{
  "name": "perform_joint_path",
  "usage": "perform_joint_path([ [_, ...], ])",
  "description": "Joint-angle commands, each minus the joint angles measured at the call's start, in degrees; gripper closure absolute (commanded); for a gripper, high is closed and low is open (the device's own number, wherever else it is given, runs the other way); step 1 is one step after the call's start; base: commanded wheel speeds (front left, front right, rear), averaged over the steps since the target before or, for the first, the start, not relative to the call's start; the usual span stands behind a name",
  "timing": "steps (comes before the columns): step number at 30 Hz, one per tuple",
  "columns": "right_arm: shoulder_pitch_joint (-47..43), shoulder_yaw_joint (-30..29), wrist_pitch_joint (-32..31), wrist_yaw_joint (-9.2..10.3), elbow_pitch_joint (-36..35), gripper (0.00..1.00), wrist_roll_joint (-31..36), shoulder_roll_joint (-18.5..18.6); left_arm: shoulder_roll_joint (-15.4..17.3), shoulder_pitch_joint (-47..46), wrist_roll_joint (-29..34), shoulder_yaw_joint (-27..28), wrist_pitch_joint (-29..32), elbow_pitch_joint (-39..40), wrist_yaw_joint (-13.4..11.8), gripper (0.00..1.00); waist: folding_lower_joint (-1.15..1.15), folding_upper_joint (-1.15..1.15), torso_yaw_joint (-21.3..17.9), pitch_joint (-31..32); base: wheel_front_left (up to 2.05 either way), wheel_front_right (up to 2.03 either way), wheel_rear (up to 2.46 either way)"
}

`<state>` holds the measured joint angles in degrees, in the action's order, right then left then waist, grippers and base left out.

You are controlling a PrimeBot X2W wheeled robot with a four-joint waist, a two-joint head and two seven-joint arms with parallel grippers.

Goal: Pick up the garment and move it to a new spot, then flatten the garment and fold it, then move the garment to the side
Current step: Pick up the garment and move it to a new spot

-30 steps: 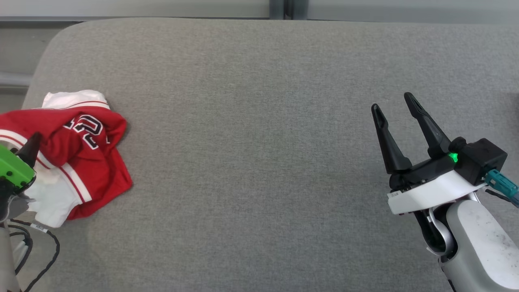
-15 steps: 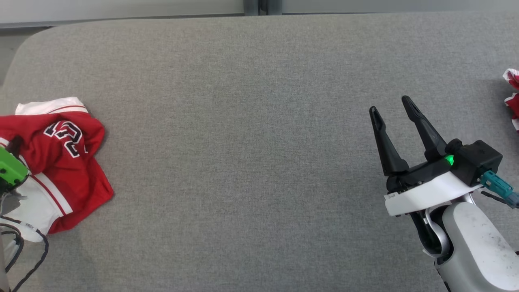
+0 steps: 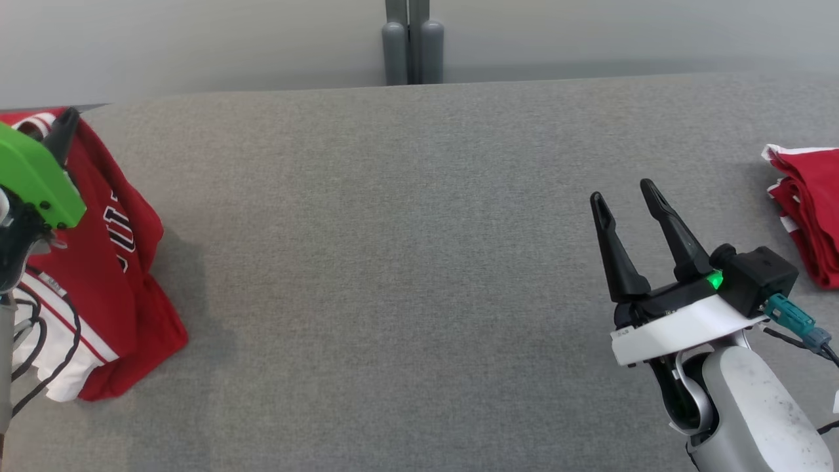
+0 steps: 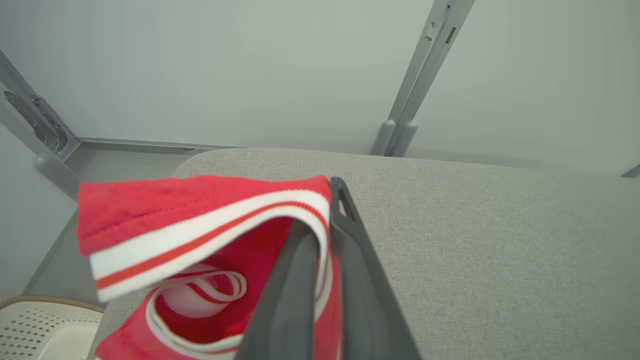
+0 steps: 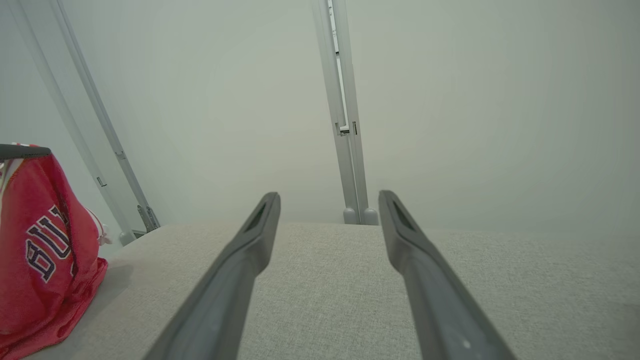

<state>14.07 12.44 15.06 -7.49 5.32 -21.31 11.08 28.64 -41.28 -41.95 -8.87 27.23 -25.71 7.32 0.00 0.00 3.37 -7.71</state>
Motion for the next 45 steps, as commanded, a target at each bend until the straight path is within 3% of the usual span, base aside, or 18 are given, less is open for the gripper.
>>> perform_joint_path([
  [1, -1.1, -0.4, 0.1, -0.01, 0.1, 0.00, 0.0, -0.3, 0.5, -1.3, 0.2, -1.5, 0.4, 2.0, 0.2, 1.00, 0.00, 0.00, -3.0, 1.8, 0.00, 0.00, 0.00],
  [10, -1.7, -1.9, 0.2, -0.01, 0.1, 0.00, 0.2, -1.3, -1.7, -6.1, 0.9, -10.6, 4.4, 13.2, 0.2, 1.00, 0.00, 0.00, -10.2, 3.7, 0.00, 0.00, 0.00],
  [21, -2.2, -5.0, 0.1, -0.01, -0.4, 0.00, 0.6, -0.9, -10.2, -11.7, -0.1, -14.2, 1.4, 19.9, -0.6, 1.00, 0.00, 0.00, -15.6, 4.1, 0.00, 0.00, 0.00],
  [26, -2.6, -5.3, 0.1, -0.01, 0.0, 0.00, 0.4, -0.8, -10.7, -6.4, -0.3, -14.2, -1.0, 19.3, -1.7, 1.00, 0.00, 0.00, -15.7, 3.0, 0.00, 0.00, 0.00],
  [31, -2.6, -4.7, 0.1, -0.01, 0.4, 0.00, 0.1, -0.7, -9.0, 2.9, -0.4, -13.2, -5.2, 16.7, -2.6, 1.00, 0.00, 0.00, -15.4, 1.9, 0.00, 0.00, 0.00],
  [38, -2.7, -4.2, 0.1, -0.01, 0.7, 0.00, -0.1, 0.2, -6.1, 16.9, 0.4, -10.1, -14.2, 10.7, -4.6, 1.00, 0.00, 0.00, -15.3, 1.7, 0.00, 0.00, 0.00],
  [43, -3.1, -3.7, 0.2, -0.01, 1.2, 0.00, -0.1, 0.8, -6.6, 22.1, 0.7, -8.6, -20.4, 5.8, -5.6, 1.00, 0.00, 0.00, -14.1, 2.0, 0.00, 0.00, 0.00],
  [44, -3.0, -3.5, 0.1, -0.01, 1.3, 0.00, -0.2, 0.9, -6.8, 22.5, 1.1, -8.6, -21.7, 4.5, -5.6, 0.91, 0.00, 0.00, -13.9, 2.0, 0.00, 0.00, 0.00],
  [45, -3.0, -3.3, 0.2, -0.01, 1.4, 0.00, -0.2, 0.9, -7.2, 22.7, 1.3, -8.6, -22.6, 3.5, -5.5, 0.60, 0.00, 0.00, -13.6, 2.1, 0.00, 0.00, 0.00],
])
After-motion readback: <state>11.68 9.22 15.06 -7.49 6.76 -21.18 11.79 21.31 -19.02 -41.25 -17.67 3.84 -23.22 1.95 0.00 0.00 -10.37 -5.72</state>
